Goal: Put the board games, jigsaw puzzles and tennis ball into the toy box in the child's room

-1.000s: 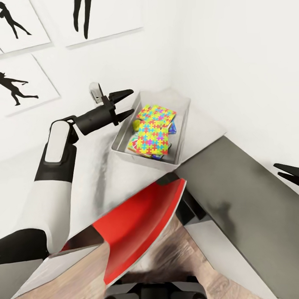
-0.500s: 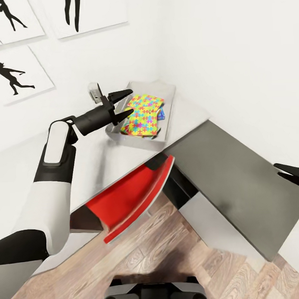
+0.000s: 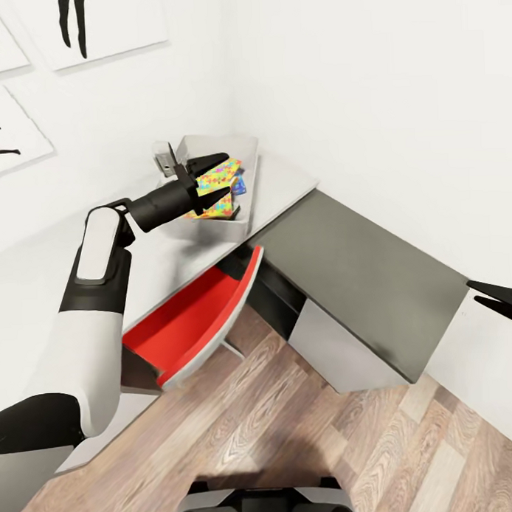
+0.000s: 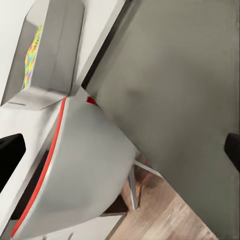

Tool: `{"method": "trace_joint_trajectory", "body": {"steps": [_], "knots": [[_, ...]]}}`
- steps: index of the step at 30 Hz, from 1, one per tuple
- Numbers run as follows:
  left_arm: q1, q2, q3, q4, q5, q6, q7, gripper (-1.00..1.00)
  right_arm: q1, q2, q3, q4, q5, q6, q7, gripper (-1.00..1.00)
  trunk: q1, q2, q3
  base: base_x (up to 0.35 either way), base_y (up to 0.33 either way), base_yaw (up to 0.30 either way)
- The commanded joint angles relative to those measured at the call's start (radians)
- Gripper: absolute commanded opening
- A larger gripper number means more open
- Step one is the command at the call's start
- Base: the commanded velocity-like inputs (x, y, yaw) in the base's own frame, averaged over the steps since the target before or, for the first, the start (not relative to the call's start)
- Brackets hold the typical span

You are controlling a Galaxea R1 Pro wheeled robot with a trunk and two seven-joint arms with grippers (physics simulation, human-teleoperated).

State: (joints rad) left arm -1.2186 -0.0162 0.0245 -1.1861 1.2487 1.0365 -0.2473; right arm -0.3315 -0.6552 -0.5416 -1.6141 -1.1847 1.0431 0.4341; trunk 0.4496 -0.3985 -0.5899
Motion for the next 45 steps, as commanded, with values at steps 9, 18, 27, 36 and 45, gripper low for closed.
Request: {"method": "trace_joint_trajectory", "body": {"steps": [9, 18, 27, 36, 45], "knots": [[0.017, -0.04, -0.058, -0.013, -0.018, 0.0, 0.0, 1.0, -0.003, 0.002, 0.003, 0.0, 0.009, 0.004, -0.026, 1.0, 0.0, -0.002, 0.009, -0.035, 0.001, -0.227], [0.088, -0.088, -0.166, -0.023, -0.023, -0.015, 0.071, 1.0, -0.008, 0.002, 0.022, 0.0, 0.008, 0.004, -0.179, 1.0, 0.0, -0.002, 0.02, -0.007, 0.0, -0.223], [0.265, -0.108, -0.379, -0.025, -0.023, -0.194, 0.124, 1.0, -0.004, 0.003, 0.12, 0.0, 0.026, 0.004, -0.296, 1.0, 0.0, -0.002, 0.032, -0.002, 0.0, -0.214], [0.347, -0.109, -0.515, -0.027, -0.023, -0.323, 0.132, 1.0, -0.002, 0.005, 0.16, 0.0, 0.119, 0.003, -0.315, 1.0, 0.0, -0.002, 0.044, -0.122, 0.0, -0.2], [0.379, -0.109, -0.559, -0.041, -0.021, -0.354, 0.134, 1.0, -0.005, 0.006, 0.165, 0.0, 0.171, -0.003, -0.319, 1.0, 0.0, -0.002, 0.056, -0.259, 0.0, -0.19]]}}
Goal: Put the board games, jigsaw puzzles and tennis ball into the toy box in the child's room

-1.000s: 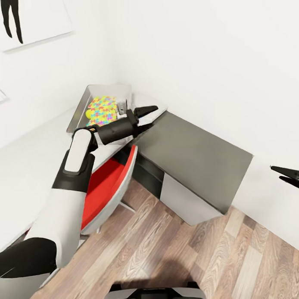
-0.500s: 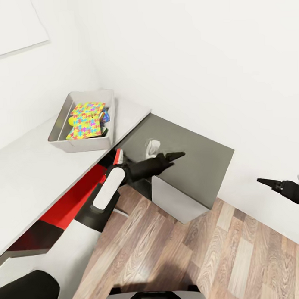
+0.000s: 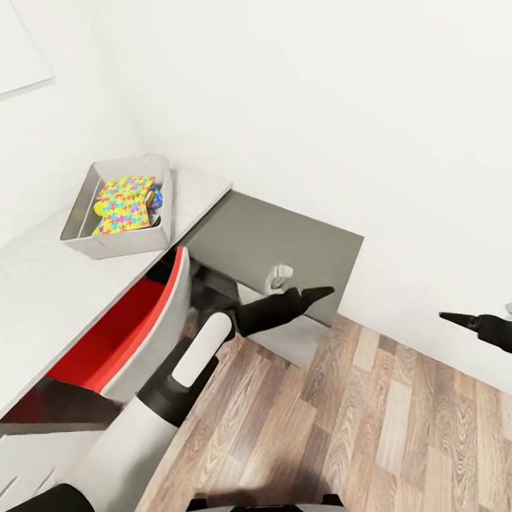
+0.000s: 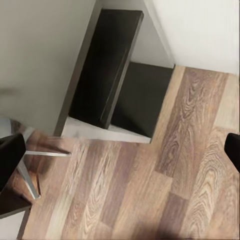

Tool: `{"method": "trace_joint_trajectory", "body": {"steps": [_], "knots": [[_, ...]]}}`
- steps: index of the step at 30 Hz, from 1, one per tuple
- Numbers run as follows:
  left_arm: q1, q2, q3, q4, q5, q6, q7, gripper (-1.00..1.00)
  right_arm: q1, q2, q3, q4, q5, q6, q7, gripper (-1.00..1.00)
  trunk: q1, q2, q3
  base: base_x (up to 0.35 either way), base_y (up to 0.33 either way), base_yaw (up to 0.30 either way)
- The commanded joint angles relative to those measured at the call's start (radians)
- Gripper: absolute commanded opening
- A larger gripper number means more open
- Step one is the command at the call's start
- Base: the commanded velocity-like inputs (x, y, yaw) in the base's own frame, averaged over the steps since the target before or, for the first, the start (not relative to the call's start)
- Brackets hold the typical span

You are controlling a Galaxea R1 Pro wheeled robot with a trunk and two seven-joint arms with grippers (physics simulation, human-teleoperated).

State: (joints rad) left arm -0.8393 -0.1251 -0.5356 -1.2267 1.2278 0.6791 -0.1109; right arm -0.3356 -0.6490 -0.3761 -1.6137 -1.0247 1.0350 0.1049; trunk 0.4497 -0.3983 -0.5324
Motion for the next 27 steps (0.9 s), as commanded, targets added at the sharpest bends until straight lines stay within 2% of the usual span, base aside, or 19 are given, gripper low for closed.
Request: {"method": "trace_joint_trajectory", "body": {"steps": [1, 13, 24, 27], "knots": [[0.007, 0.001, -0.001, -0.009, -0.001, 0.002, -0.002, 1.0, -0.001, 0.0, 0.0, 0.0, 0.013, 0.004, 0.01, 1.0, 0.0, -0.002, 0.0, -0.156, 0.0, -0.186], [0.059, 0.011, -0.001, -0.1, -0.004, -0.005, 0.006, 1.0, -0.002, 0.002, 0.007, 0.0, 0.023, 0.002, 0.009, 1.0, 0.0, -0.002, 0.017, -0.07, 0.0, -0.182], [0.078, 0.014, 0.002, -0.123, -0.006, -0.006, 0.008, 1.0, -0.003, 0.004, 0.013, 0.001, 0.024, 0.002, 0.006, 1.0, 0.0, -0.002, 0.032, -0.009, 0.0, -0.178], [0.081, 0.017, 0.003, -0.124, -0.006, -0.006, 0.009, 1.0, -0.004, 0.011, 0.028, 0.004, 0.028, 0.002, 0.004, 1.0, 0.0, -0.002, 0.036, -0.002, 0.0, -0.177]]}}
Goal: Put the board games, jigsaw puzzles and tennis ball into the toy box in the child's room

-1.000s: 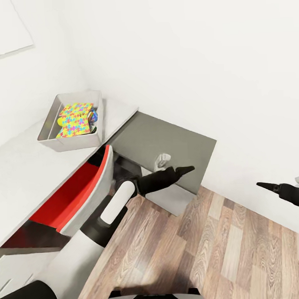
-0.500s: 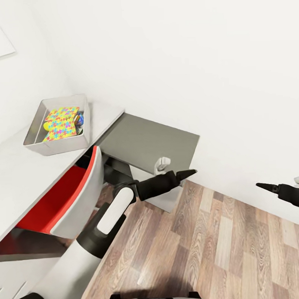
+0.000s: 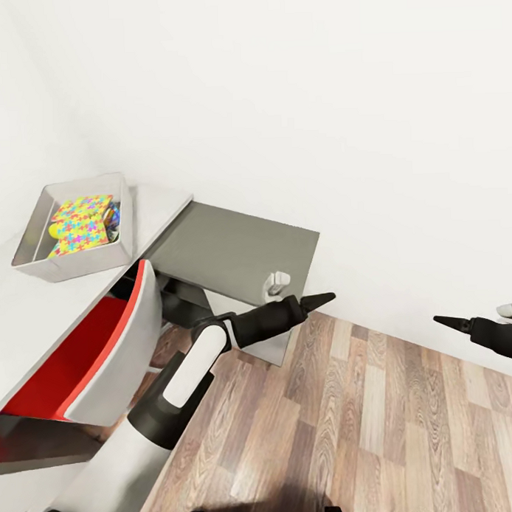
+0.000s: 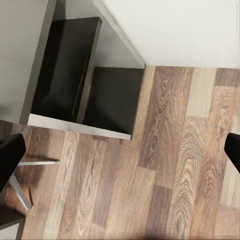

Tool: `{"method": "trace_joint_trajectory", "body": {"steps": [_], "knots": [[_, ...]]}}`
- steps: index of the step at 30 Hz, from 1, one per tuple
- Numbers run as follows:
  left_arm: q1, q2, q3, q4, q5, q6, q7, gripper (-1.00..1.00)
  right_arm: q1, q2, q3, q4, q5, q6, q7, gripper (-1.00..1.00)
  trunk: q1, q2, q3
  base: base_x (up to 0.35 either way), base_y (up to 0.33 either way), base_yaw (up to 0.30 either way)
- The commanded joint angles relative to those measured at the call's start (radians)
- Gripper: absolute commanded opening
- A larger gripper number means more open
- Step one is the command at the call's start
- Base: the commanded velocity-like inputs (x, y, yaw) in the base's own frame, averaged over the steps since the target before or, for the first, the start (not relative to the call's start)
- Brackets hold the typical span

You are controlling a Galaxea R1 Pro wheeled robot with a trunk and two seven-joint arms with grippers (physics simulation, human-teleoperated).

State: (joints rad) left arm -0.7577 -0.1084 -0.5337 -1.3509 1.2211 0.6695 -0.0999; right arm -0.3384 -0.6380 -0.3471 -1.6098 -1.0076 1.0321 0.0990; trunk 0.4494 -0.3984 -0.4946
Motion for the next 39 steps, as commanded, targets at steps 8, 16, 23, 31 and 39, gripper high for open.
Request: {"method": "trace_joint_trajectory", "body": {"steps": [8, 16, 23, 31, 39], "knots": [[0.068, 0.048, 0.028, -0.001, -0.001, 0.004, 0.001, 1.0, 0.001, 0.052, 0.124, 0.014, 0.099, 0.005, 0.008, 1.0, 0.001, -0.002, 0.01, -0.001, 0.0, -0.176], [0.244, 0.126, 0.061, 0.01, -0.014, -0.007, 0.041, 1.0, 0.02, 0.156, 0.251, 0.127, 0.281, -0.013, 0.007, 1.0, 0.001, -0.002, 0.021, 0.0, 0.0, -0.176], [0.444, 0.223, 0.127, 0.025, -0.035, -0.105, 0.064, 1.0, 0.03, 0.245, 0.33, 0.278, 0.477, -0.12, 0.013, 1.0, 0.001, -0.002, 0.031, 0.0, 0.0, -0.176], [0.588, 0.278, 0.16, 0.136, -0.051, -0.242, 0.076, 1.0, 0.034, 0.314, 0.413, 0.42, 0.603, -0.231, 0.018, 1.0, 0.001, -0.002, 0.042, 0.0, 0.0, -0.184], [0.631, 0.297, 0.184, 0.291, -0.123, -0.31, 0.085, 1.0, 0.034, 0.35, 0.465, 0.49, 0.641, -0.27, 0.019, 1.0, 0.001, -0.002, 0.052, -0.068, 0.0, -0.209]]}}
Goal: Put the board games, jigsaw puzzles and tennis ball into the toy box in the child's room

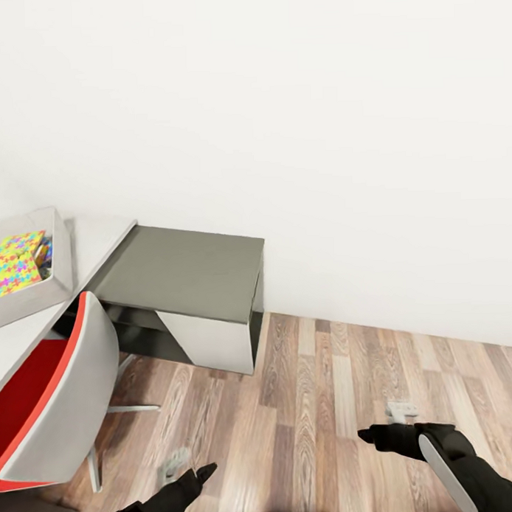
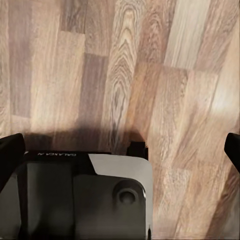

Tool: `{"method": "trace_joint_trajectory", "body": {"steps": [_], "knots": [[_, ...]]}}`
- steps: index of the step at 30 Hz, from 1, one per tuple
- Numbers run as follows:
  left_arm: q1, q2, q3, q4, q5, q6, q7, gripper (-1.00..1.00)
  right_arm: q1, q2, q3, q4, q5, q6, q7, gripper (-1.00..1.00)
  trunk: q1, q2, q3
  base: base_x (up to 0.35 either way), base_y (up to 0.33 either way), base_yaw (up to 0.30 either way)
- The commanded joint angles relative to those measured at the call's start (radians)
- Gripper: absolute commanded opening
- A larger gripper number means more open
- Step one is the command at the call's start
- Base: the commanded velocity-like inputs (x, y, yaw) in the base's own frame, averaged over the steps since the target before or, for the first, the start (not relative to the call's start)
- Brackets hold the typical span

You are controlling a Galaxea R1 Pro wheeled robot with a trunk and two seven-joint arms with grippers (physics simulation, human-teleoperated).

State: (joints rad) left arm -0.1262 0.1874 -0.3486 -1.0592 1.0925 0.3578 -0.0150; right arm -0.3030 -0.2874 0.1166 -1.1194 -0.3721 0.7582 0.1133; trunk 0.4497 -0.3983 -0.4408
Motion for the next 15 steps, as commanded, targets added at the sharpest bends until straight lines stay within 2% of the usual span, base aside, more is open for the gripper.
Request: {"method": "trace_joint_trajectory", "body": {"steps": [1, 10, 15], "knots": [[0.002, 0.003, 0.007, 0.015, -0.001, -0.002, 0.001, 1.0, -0.001, 0.006, 0.007, 0.011, 0.008, 0.0, 0.004, 1.0, 0.0, -0.002, 0.0, -0.195, 0.0, -0.216], [0.009, 0.006, 0.067, 0.112, -0.022, -0.012, 0.001, 1.0, -0.002, 0.047, 0.028, 0.086, 0.017, -0.05, 0.0, 1.0, 0.0, -0.002, 0.011, -0.257, 0.0, -0.211], [0.01, 0.007, 0.079, 0.13, -0.025, -0.013, 0.001, 1.0, -0.002, 0.055, 0.032, 0.098, 0.018, -0.061, -0.001, 1.0, 0.0, -0.002, 0.018, -0.304, 0.0, -0.189]]}}
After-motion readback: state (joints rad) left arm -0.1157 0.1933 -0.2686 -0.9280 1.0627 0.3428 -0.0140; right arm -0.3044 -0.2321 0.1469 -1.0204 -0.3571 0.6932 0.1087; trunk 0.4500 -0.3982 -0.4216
